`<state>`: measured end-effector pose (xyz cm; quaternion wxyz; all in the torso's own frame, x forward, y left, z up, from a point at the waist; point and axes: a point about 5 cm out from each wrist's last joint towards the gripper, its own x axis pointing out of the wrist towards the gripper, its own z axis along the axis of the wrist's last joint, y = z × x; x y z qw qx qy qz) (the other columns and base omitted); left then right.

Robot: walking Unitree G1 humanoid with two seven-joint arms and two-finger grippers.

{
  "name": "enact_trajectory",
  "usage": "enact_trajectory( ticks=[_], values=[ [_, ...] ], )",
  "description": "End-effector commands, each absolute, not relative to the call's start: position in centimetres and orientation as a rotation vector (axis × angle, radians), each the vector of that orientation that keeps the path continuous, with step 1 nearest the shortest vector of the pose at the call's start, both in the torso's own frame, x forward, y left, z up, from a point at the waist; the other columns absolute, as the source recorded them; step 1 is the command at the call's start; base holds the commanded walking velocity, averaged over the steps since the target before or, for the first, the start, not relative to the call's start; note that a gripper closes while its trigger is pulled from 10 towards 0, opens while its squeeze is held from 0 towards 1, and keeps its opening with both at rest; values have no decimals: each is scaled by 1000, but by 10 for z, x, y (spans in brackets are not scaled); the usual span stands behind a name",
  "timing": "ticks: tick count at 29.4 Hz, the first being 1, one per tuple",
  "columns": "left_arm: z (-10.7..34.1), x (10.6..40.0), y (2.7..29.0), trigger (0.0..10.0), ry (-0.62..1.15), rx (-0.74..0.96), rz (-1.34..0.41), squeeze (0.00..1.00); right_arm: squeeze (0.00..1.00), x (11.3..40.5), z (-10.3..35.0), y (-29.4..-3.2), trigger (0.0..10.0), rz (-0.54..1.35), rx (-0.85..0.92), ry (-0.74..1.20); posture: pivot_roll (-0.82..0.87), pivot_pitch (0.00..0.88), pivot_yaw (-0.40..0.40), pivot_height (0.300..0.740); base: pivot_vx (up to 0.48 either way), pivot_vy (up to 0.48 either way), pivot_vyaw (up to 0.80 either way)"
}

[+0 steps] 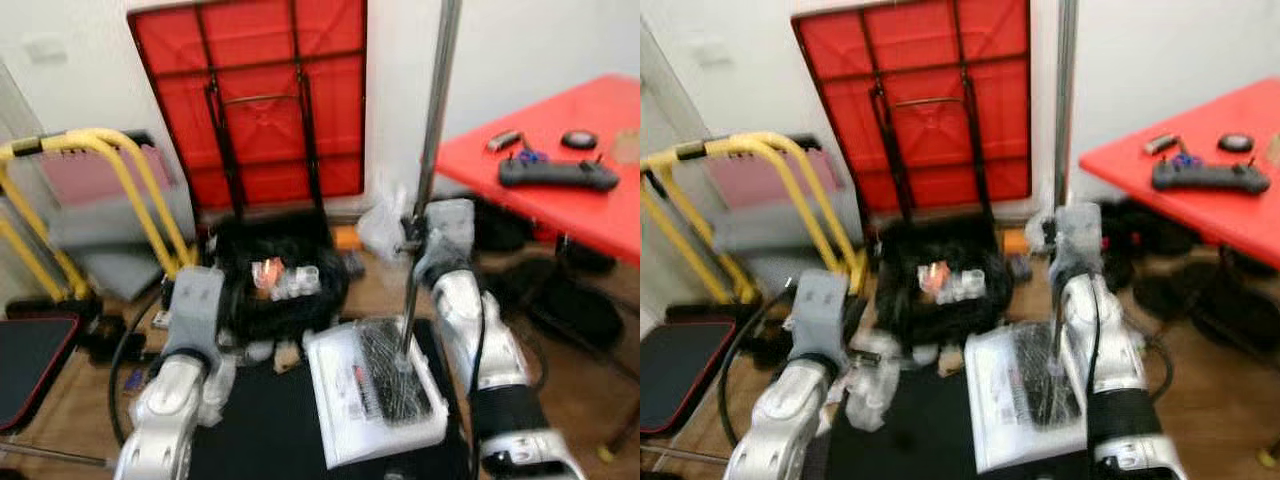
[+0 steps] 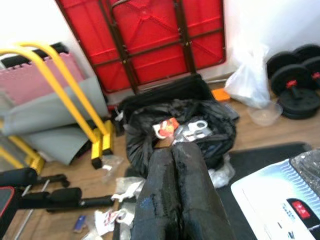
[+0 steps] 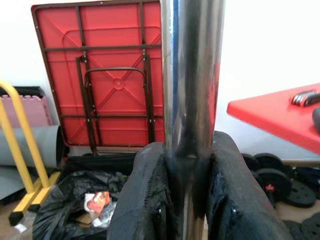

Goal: Sweep floor

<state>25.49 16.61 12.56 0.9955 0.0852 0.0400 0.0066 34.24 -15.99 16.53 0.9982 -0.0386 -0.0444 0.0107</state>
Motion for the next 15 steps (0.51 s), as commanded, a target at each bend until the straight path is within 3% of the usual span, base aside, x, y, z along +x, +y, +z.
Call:
enact_trajectory(
  ticks=[1,15],
  values=[
    [123,254,168,10000,100,172,14,0,0,345,182,-153,10000,27,-73,-184,-109,0,37,640,0,0,0],
    [124,252,168,10000,99,170,12,0,0,351,191,-151,10000,2,-69,-244,-101,1,36,595,0,0,0]
  ],
)
